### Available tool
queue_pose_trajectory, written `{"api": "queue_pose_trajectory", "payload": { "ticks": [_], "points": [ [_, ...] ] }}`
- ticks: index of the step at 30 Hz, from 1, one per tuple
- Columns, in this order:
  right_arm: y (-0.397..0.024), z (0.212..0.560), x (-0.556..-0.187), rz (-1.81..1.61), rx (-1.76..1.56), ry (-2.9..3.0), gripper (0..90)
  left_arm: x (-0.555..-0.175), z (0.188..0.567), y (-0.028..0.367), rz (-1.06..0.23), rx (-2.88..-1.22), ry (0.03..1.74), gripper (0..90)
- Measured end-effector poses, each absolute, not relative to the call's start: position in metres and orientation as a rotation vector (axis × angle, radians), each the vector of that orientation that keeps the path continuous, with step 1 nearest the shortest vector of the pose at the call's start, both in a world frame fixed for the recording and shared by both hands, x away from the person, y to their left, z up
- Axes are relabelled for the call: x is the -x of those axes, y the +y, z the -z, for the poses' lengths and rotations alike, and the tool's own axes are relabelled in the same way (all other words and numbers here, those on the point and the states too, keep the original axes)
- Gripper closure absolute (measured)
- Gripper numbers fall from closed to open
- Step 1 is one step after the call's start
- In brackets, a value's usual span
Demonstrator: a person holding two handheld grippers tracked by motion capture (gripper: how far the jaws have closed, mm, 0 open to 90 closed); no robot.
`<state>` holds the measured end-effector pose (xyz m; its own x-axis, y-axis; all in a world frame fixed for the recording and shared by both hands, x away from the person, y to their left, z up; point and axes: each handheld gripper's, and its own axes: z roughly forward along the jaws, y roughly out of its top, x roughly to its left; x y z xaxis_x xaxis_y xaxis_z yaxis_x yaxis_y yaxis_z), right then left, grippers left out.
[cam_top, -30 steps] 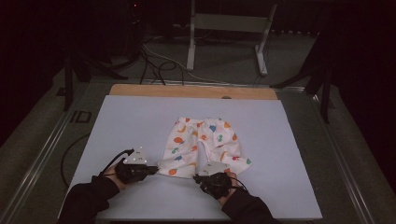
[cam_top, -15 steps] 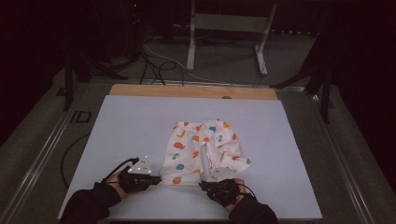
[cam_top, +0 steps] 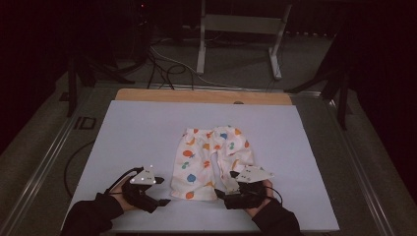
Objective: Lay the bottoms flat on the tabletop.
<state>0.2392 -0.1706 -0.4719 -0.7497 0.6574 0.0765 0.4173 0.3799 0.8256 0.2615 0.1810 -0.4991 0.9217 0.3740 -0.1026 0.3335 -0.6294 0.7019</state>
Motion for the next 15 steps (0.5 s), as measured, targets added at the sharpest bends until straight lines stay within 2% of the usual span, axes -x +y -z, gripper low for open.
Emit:
{"api": "queue_pose_trajectory", "payload": {
  "ticks": [4,7,10,14,15],
  "points": [
    [-0.182,0.473,-0.247,-1.298,-0.970,2.319,9.2,-0.261,0.497,0.180,-0.094,-2.289,0.519,6.0],
    [-0.192,0.472,-0.253,-1.308,-0.977,2.285,9.0,-0.261,0.496,0.180,-0.110,-2.286,0.526,3.0],
    [-0.202,0.472,-0.258,-1.288,-1.012,2.248,9.1,-0.260,0.493,0.180,-0.134,-2.255,0.549,3.8],
    [-0.212,0.474,-0.263,-1.280,-1.075,2.209,9.3,-0.257,0.484,0.177,-0.203,-2.186,0.555,25.5],
    [-0.213,0.474,-0.263,-1.275,-1.080,2.203,9.4,-0.256,0.482,0.176,-0.196,-2.177,0.525,41.8]
  ]
}}
